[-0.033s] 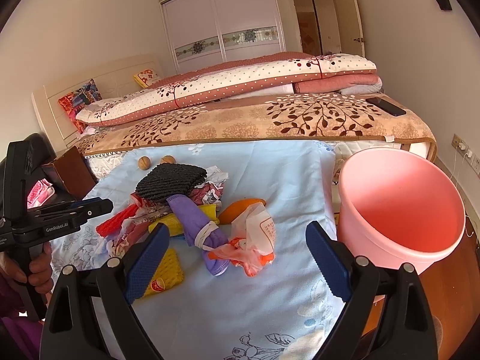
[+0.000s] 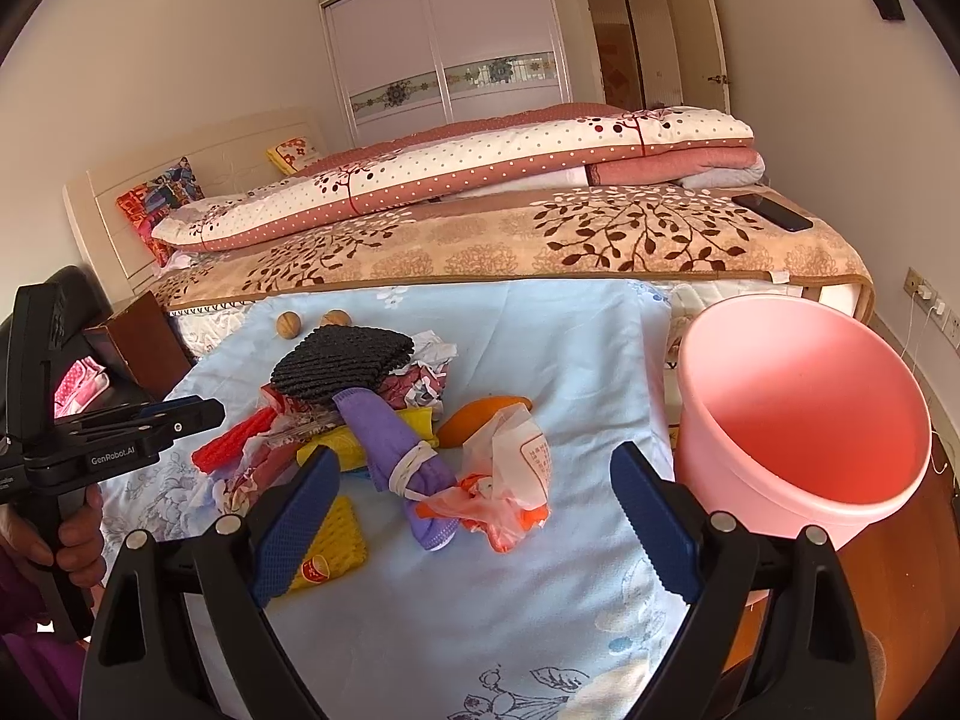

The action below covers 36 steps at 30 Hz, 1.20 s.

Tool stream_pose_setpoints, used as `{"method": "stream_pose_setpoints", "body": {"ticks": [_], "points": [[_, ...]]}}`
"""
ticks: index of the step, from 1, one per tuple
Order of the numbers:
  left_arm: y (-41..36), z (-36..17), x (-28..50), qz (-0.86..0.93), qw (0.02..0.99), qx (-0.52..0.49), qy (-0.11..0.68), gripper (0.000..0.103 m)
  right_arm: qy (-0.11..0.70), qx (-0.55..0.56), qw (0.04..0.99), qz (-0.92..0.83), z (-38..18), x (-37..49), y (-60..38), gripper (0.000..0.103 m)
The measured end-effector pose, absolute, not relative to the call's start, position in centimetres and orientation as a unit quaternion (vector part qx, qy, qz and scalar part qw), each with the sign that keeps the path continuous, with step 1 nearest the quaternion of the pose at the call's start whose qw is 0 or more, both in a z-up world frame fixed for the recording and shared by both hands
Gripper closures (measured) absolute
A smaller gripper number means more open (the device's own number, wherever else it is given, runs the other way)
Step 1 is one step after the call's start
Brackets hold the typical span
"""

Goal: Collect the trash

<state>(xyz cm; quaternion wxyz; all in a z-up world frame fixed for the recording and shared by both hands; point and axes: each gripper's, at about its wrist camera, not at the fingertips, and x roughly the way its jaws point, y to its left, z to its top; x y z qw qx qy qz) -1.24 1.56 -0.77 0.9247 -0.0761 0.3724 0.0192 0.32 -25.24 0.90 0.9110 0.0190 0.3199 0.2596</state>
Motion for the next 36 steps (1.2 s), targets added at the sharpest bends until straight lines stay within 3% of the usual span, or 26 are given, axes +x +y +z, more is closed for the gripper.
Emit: {"method": "stream_pose_setpoints", "body": {"ticks": [32, 33, 35, 36], "points": [[-0.3, -4.5, -0.9, -0.05, 0.899, -0.043, 0.433, 0.067, 0.354, 0.021, 0.898, 0.262, -0.4, 1.2, -25.0, 0.018], [-0.2, -4.5, -0.9, -0.051, 0.899, -0.044, 0.433, 0.067, 0.356, 0.021, 0.896, 0.263, -0.5, 1.4, -25.0, 0.018], [0.0, -4.4, -0.8, -0.054, 0.898, -0.045, 0.433, 0.082, 0.36, 0.022, 0.894, 0.264, -0.7, 1.5, -24.9, 0.018], [0.1, -4.4, -0.9, -0.055, 0.898, -0.046, 0.434, 0.083, 0.362, 0.022, 0.894, 0.264, -0.7, 1.6, -24.9, 0.018]]}}
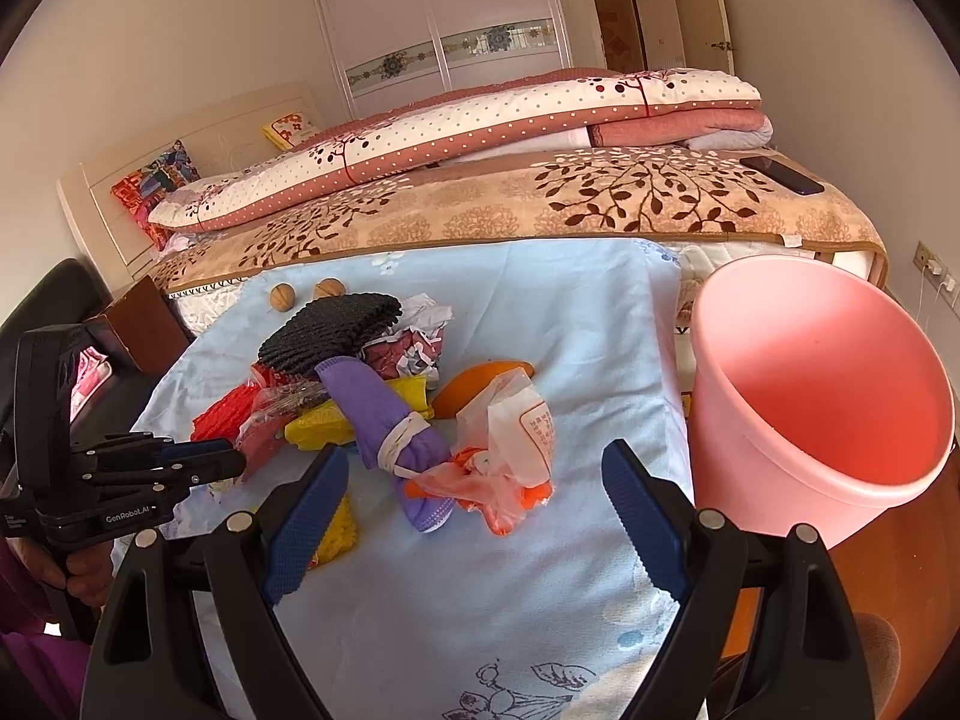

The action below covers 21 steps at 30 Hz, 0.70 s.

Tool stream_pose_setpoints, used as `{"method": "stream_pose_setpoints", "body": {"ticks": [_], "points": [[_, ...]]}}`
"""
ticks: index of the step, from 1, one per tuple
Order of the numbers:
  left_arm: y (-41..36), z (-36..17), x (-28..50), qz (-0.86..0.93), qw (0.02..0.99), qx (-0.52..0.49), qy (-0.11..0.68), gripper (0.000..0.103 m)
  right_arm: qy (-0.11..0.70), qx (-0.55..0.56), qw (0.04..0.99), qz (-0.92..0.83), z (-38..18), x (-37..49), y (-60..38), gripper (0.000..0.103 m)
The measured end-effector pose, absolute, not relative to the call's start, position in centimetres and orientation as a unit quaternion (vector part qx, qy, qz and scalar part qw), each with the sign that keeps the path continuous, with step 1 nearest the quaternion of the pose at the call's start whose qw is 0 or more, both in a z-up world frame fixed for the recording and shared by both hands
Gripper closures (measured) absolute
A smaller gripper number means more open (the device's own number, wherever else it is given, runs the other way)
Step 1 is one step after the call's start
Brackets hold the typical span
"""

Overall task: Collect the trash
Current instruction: 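Grasp the crumpled red-white candy wrapper with the left tool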

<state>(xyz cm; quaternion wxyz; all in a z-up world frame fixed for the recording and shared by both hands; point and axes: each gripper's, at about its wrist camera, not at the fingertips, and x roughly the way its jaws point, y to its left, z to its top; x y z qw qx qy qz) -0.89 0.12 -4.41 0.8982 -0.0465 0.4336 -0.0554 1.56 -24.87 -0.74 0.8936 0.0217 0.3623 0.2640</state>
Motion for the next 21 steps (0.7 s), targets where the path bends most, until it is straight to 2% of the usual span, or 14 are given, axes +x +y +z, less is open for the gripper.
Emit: {"method": "stream_pose_setpoints", "body": {"ticks": [5, 17, 21], "points": [[0.4, -4.0, -1.5, -0.069, 0.899, -0.049, 0.43, 0.087, 0.371, 0.025, 0.89, 0.264, -1.1, 2.0, -24.8, 0.018], [0.5, -1.0, -3.2, -0.112, 0.913, -0.076, 0.384, 0.089, 0.382, 0.022, 0.889, 0.252, -1.8, 3.2, -24.4, 0.018], [0.4, 0.3, -3.6, -0.129, 0.917, -0.092, 0.366, 0.089, 0.4, 0.025, 0.882, 0.248, -2.5, 3.9, -24.3, 0.021]]}}
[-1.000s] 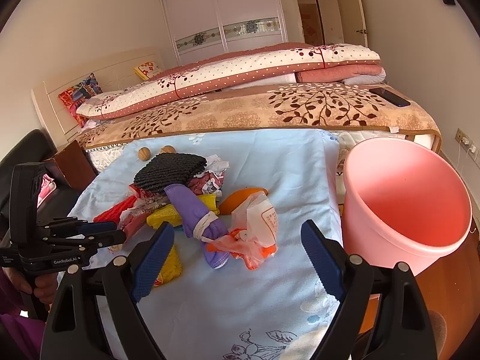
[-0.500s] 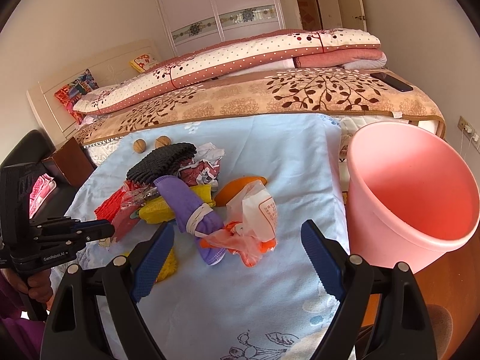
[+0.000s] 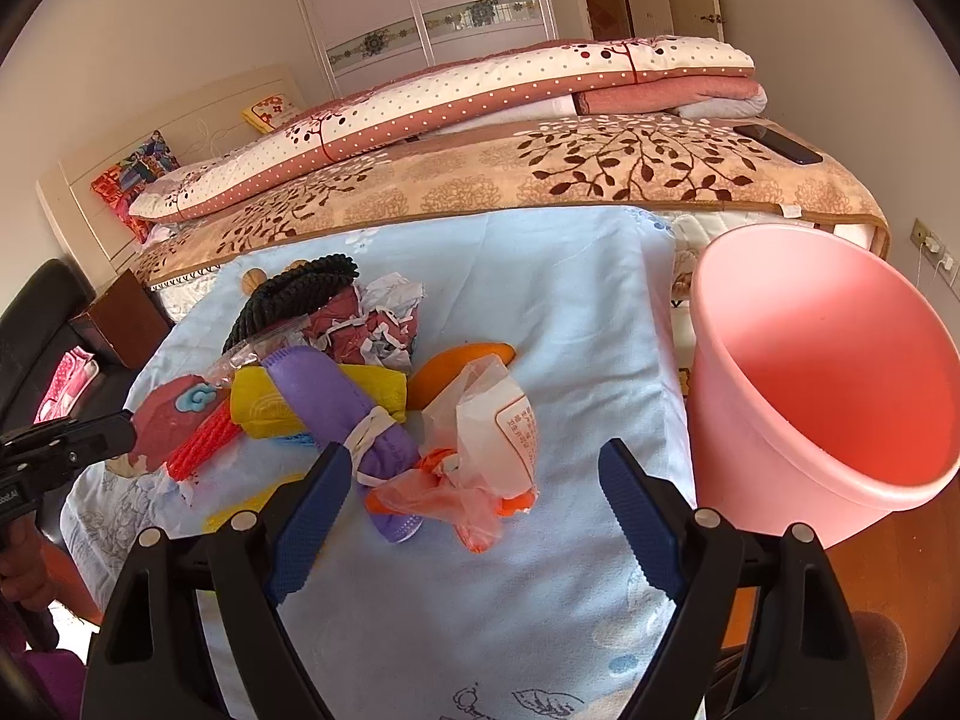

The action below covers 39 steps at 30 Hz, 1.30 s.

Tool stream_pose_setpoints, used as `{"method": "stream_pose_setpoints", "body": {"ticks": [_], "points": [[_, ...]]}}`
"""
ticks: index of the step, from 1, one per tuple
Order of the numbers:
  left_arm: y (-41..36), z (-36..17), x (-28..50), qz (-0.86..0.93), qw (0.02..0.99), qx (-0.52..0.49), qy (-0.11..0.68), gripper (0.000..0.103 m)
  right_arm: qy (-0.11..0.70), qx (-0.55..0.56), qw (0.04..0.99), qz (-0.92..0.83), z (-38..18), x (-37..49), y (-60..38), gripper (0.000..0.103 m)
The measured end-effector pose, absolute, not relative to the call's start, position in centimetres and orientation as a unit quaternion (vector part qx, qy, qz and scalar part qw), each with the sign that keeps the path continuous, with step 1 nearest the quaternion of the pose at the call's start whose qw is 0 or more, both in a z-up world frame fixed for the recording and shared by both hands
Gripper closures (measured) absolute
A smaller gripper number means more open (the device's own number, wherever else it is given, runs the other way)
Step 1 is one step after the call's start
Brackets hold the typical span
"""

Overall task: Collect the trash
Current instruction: 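Grasp the crumpled red-white candy wrapper with the left tool, then grasp the clear printed plastic bag with the right tool while the left carries the wrapper toward the bucket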

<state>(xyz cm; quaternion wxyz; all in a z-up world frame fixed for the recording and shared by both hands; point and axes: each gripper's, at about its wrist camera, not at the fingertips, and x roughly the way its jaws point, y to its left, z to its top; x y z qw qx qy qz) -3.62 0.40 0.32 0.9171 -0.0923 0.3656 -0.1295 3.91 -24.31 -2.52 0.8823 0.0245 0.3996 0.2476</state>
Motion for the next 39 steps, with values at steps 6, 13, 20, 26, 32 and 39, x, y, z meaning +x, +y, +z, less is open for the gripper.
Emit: {"method": "stream_pose_setpoints", "body": {"ticks": [6, 13, 20, 26, 32, 39], "points": [[-0.1, 1.7, -3.7, -0.142, 0.92, -0.102, 0.351, 0.089, 0.433, 0.039, 0.865, 0.25, -3.6, 5.3, -24.1, 0.03], [-0.9, 2.7, -3.5, -0.142, 0.924, -0.097, 0.341, 0.089, 0.461, 0.052, 0.849, 0.254, -4.6, 6.0, -24.0, 0.05], [-2.1, 3.8, -2.9, -0.151, 0.928, -0.09, 0.328, 0.089, 0.438, 0.069, 0.86, 0.252, -3.4, 5.4, -25.4, 0.059], [-3.8, 4.4, -1.6, -0.16, 0.929, -0.087, 0.321, 0.089, 0.408, 0.083, 0.876, 0.245, -1.4, 4.6, -27.1, 0.059], [-5.9, 5.0, -0.3, -0.174, 0.93, -0.081, 0.314, 0.089, 0.393, 0.098, 0.885, 0.23, -0.3, 4.3, -29.2, 0.059], [-8.3, 5.4, 1.3, -0.19, 0.928, -0.075, 0.312, 0.089, 0.376, 0.106, 0.898, 0.204, 0.6, 4.1, -32.0, 0.059]]}}
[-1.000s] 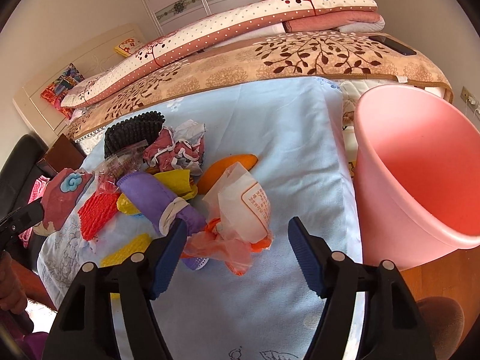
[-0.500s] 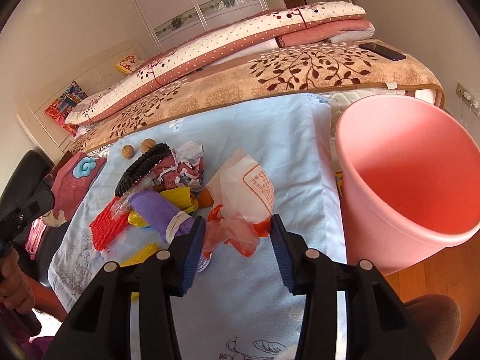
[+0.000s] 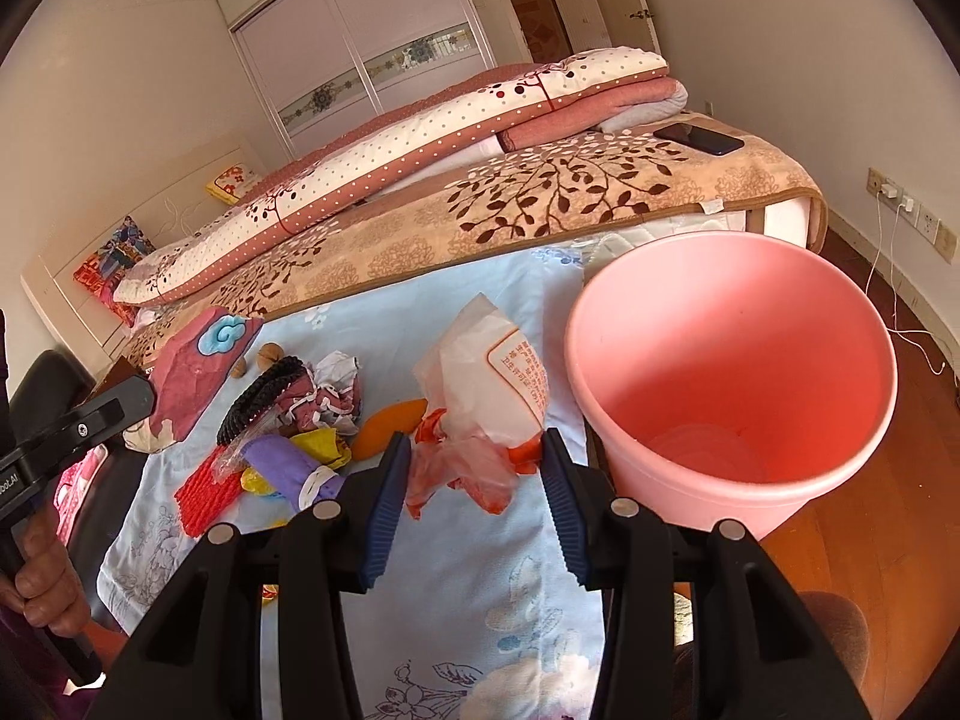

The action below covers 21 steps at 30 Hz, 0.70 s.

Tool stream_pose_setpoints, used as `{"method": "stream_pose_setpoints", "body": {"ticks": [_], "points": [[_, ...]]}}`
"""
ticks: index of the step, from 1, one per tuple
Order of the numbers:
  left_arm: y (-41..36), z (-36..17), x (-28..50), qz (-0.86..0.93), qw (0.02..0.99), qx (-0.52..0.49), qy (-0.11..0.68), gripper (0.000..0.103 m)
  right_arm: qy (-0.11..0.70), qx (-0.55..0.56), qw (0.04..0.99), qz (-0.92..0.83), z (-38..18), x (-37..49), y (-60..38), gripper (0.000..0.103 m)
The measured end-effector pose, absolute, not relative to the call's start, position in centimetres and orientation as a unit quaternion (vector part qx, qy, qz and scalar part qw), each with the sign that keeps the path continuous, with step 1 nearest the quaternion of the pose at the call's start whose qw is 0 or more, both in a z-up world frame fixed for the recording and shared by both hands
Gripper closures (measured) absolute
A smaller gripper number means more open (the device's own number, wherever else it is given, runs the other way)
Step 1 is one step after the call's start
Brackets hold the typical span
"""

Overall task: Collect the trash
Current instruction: 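Grasp the clear printed plastic bag with the right tool while the left carries the wrapper toward the bucket, then open both tools over the pink bucket, dropping wrapper and plastic bag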

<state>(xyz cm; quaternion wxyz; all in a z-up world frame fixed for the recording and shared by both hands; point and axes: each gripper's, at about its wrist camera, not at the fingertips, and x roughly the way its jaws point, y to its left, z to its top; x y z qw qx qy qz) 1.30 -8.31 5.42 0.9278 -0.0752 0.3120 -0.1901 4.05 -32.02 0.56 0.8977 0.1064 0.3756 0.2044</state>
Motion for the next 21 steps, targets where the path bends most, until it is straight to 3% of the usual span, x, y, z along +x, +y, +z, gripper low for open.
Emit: {"method": "stream_pose_setpoints", "body": {"ticks": [21], "points": [[-15.7, 5.1, 6.8, -0.219, 0.917, -0.07, 0.325, 0.089, 0.357, 0.142, 0.916, 0.115, 0.4, 4.8, -40.5, 0.058]]}}
